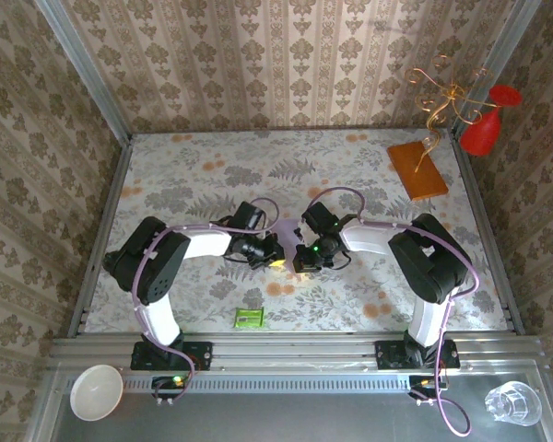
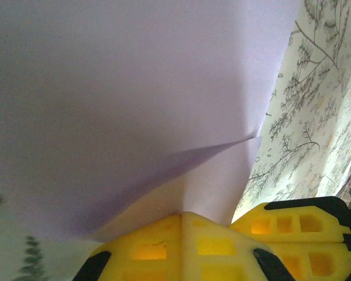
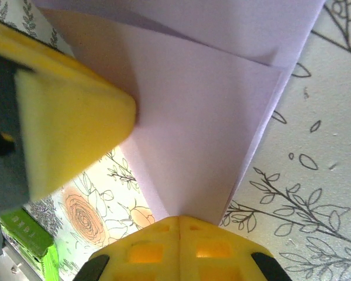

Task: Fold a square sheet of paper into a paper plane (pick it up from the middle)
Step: Third fold the triangle at the center of the table.

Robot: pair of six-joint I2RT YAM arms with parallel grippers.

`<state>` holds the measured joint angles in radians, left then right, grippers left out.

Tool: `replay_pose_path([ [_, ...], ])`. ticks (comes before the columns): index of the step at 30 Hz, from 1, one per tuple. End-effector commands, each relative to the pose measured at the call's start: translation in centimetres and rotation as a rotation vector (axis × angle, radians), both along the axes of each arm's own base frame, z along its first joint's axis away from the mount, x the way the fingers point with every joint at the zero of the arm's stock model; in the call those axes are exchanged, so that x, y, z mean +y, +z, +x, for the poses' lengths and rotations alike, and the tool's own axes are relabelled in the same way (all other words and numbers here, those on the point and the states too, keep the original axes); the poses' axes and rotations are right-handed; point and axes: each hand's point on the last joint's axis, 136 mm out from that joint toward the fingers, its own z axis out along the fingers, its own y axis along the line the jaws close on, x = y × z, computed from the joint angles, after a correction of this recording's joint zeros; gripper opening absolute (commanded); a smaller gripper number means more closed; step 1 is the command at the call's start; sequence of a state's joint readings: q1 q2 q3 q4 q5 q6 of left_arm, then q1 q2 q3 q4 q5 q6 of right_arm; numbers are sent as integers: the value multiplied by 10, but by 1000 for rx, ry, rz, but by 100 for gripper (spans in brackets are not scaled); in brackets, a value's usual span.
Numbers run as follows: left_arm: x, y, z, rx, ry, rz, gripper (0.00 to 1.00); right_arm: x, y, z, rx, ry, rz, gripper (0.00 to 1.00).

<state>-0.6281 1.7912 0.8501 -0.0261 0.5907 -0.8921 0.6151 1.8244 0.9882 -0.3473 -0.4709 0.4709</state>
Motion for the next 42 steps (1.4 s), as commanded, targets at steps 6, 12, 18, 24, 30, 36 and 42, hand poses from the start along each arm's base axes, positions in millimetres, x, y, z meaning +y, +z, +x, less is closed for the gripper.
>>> replay_pose_path([
  [6,55,-22,29,-9,88,63,3,-58,-48,-39,163,-23,-273,0],
  [12,82,-14,60,-43,182,11,3,-58,-47,-37,164,-39,-251,0],
  [18,77,17,70,-97,185,-18,4,-26,-16,-16,88,-44,-80,0],
  [24,50,35,50,-88,190,-47,11,16,55,31,-86,-117,170,14],
  [30,34,33,25,-49,227,-89,27,19,64,46,-136,-196,209,25],
  [36,32,33,24,-28,248,-115,39,16,40,50,-87,-263,169,27],
  [42,36,25,24,8,261,-75,46,1,19,55,-69,-326,101,31],
])
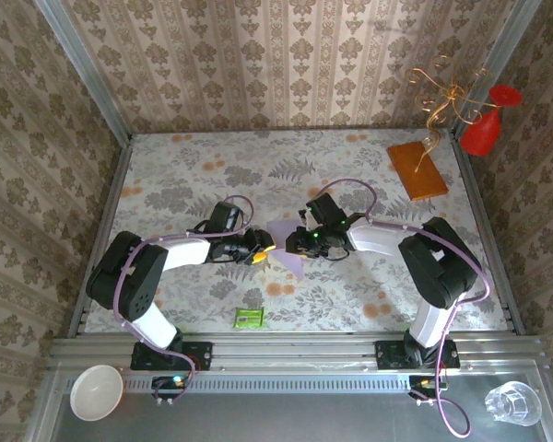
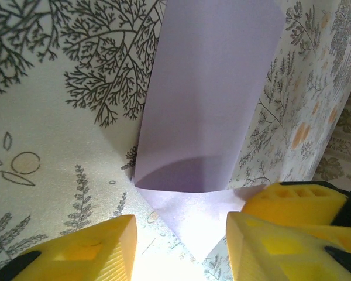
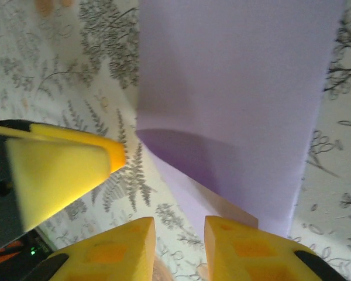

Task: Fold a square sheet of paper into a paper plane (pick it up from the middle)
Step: Third fold the triangle at the center of the table, then fourth fold the wing at the center of the table.

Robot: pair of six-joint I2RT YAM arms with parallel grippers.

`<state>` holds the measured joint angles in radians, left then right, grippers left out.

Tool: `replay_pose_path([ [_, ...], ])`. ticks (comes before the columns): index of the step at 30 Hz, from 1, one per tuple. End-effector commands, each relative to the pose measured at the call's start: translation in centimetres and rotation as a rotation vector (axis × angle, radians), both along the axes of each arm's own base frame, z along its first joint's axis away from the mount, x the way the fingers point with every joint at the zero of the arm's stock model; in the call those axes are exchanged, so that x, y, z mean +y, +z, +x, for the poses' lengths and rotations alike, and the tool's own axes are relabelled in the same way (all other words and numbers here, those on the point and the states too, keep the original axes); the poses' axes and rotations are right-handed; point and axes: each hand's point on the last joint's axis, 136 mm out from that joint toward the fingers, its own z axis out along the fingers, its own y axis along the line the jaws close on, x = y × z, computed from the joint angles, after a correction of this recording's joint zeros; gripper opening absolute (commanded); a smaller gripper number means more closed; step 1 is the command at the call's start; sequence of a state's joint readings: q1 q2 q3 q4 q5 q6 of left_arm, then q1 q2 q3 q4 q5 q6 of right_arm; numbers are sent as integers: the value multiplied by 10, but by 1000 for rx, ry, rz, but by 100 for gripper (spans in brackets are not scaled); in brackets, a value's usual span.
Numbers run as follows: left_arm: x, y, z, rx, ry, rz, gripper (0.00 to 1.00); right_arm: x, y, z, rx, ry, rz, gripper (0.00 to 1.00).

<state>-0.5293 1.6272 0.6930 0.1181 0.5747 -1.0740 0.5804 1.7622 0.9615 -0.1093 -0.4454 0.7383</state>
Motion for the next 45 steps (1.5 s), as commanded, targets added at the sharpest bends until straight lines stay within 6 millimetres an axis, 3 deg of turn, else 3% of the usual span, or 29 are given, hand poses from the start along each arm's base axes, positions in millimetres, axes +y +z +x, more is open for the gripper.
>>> replay_pose_path([
  [1,2,-1,7,19,29,19,47,-14,-21,4,34,-69,-51,32],
  [10,-4,0,13,27,38,2,45,-20,-37,-1,81,-59,-70,30],
  [16,-9,-1,18,27,20,-12,33,-24,-41,-2,89,-61,-83,29],
  [24,-8,-7,18,29,3,-9,32,-25,-43,-3,91,-57,-86,27],
  [34,-25,13,21,-38,-127,-143,29,-27,-43,-2,87,-57,-83,26],
  [45,-25,6,19,-53,-253,-163,29,-30,-41,-1,78,-55,-85,26],
])
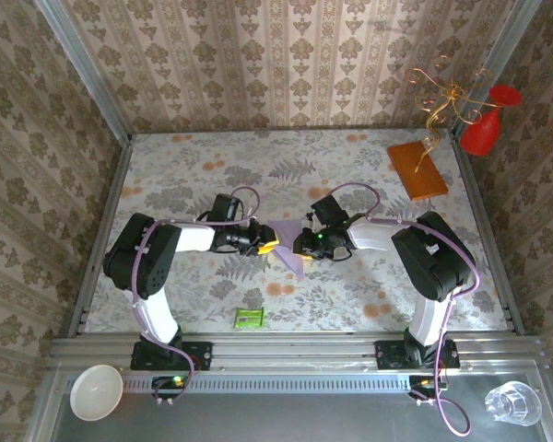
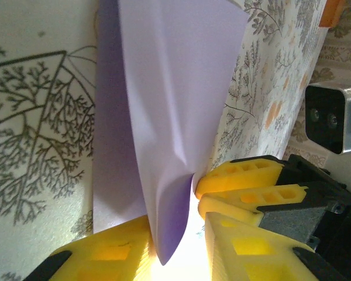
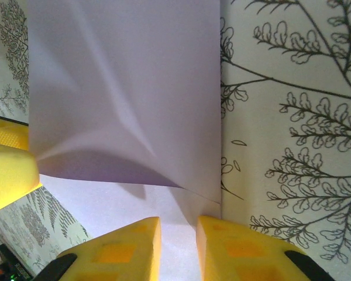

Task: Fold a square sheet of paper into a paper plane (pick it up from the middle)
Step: Fourth fold the wing at the center of the table.

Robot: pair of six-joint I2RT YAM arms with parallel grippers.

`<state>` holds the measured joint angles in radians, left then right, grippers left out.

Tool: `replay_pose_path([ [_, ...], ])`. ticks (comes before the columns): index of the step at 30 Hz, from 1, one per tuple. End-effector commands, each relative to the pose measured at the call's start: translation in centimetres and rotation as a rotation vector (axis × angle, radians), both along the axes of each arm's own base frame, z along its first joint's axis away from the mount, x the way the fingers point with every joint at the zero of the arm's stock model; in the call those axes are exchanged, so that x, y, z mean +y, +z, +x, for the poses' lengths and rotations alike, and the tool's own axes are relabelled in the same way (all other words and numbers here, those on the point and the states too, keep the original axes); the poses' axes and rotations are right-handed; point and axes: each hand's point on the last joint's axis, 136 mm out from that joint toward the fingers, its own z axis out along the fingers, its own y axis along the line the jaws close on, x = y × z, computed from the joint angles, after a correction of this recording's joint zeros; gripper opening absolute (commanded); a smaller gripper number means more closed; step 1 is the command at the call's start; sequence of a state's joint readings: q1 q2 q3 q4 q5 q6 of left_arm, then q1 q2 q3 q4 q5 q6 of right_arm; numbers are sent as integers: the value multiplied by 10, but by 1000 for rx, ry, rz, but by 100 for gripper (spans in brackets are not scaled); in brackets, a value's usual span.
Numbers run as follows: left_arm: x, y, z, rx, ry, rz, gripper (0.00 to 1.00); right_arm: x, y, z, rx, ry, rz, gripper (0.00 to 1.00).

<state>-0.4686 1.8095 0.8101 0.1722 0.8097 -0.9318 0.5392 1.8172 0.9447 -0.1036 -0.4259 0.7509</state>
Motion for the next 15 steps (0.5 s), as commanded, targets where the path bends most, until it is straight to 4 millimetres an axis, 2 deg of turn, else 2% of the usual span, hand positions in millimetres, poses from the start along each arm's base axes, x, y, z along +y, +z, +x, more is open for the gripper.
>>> replay_pose_path([
  [1,-6,5,0,-45,-88,-23,29,-10,-13,-7,23,6,-36,26],
  [15,-10,0,-4,-70,-198,-2,28,-12,-12,-6,19,5,-41,26],
])
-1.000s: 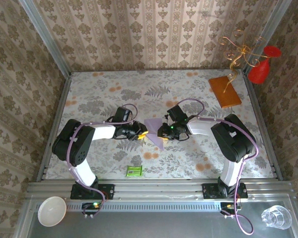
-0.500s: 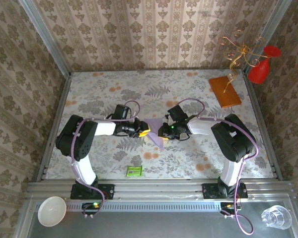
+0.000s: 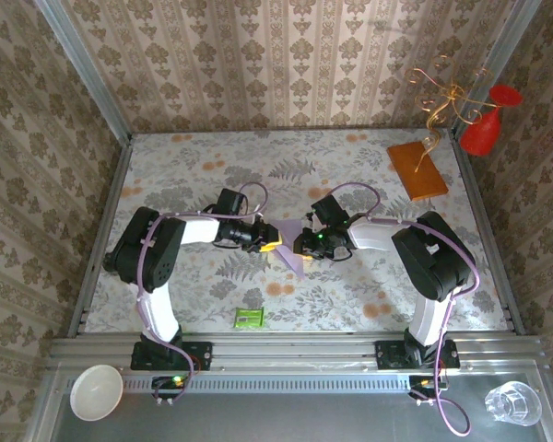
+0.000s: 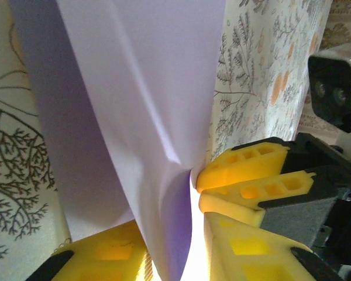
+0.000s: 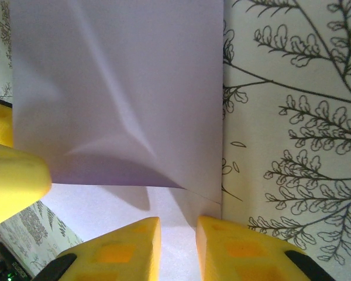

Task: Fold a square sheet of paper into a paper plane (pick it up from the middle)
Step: Fourth fold the wing at the center of the table.

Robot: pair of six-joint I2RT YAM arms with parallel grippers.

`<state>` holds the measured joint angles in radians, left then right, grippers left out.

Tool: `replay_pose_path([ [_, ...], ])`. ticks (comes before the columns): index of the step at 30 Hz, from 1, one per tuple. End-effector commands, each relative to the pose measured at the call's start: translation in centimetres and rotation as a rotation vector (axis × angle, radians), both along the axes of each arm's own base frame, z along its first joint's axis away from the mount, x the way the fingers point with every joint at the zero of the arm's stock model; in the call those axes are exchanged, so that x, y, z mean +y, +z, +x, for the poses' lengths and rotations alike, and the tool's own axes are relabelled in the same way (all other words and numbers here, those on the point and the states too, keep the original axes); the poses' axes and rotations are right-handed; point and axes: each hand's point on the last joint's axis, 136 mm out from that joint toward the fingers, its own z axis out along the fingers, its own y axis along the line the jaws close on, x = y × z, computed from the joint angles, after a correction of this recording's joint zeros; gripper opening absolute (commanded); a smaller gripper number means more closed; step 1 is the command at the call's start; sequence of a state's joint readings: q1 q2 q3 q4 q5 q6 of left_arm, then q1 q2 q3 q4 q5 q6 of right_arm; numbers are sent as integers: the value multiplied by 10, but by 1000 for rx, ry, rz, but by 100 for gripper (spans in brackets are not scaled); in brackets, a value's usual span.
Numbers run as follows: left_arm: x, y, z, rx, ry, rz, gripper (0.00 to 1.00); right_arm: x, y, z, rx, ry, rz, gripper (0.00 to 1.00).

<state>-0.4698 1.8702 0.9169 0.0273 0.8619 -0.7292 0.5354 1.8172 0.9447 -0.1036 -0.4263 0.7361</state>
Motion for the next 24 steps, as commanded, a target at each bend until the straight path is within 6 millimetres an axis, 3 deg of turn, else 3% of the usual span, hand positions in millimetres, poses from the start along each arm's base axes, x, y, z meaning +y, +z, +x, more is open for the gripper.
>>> replay_pose_path([
  [1,-2,1,-5,-7,-58,-9,28,-11,-12,-7,28,-4,-38,26],
  [9,-2,2,-5,-15,-69,-9,25,-10,-4,-3,-5,6,-25,30],
  [17,1,6,4,-34,-16,13,11,-8,15,4,-71,31,-12,35],
  [24,11,15,18,-31,127,73,7,-36,43,20,-323,37,-160,48],
])
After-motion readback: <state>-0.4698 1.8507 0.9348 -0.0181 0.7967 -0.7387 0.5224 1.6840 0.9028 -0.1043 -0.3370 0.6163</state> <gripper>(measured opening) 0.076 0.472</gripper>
